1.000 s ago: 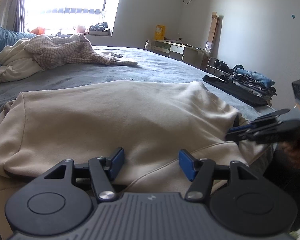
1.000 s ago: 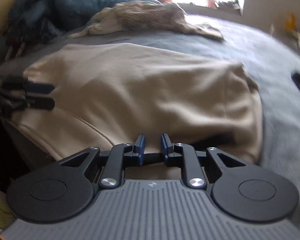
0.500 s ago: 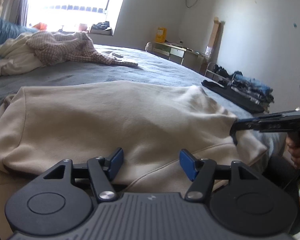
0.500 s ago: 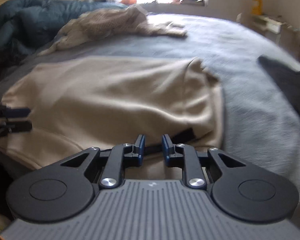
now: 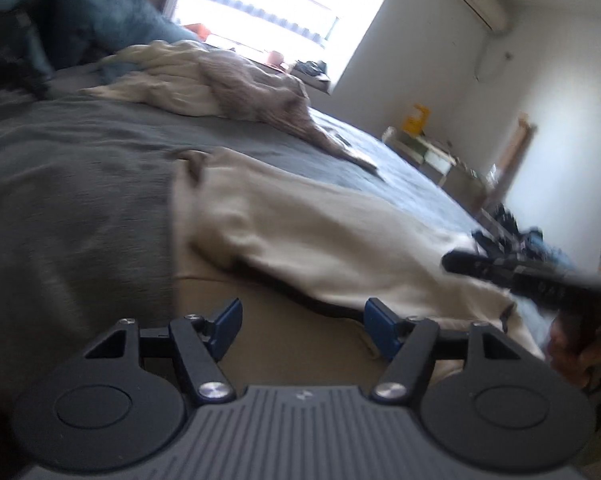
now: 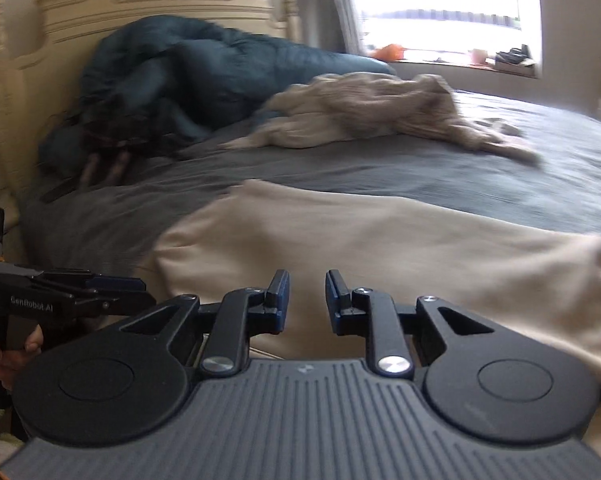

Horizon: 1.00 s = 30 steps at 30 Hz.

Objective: Fold clothes

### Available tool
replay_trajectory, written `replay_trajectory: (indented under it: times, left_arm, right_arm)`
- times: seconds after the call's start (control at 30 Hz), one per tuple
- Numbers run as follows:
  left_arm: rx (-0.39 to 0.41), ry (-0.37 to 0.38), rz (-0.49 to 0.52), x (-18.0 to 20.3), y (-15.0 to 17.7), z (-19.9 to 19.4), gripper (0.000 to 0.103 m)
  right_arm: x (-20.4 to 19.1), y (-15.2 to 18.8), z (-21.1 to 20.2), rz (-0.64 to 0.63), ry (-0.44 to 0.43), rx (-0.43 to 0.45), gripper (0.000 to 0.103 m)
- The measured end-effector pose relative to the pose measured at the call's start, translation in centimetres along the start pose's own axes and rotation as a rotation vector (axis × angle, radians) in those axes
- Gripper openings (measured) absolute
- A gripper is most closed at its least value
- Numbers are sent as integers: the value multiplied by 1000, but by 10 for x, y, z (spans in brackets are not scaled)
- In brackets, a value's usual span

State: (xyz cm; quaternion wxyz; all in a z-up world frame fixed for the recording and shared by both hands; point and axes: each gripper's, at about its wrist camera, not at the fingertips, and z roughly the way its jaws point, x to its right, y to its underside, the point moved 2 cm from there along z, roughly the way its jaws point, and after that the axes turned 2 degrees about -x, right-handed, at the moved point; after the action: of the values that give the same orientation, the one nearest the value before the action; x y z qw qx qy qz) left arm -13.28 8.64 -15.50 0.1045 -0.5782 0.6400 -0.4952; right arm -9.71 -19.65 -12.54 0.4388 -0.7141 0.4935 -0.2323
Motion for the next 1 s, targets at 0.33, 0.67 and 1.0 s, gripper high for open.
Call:
replay_trajectory:
  times: [0.33,0.67,1.0]
  left_arm:
    - [-3,-29,-178,-43,-9,-4,70]
    - [-167,-157,-76,-25,-29,24,71]
    - [-249,-234,8,-10,-29,42,87]
  right_arm:
    - [-36,15,30,-45,0,-140,19]
    - [-33,0,32,44,61,-99,20]
    - [-23,11,38,95,157,-145,20]
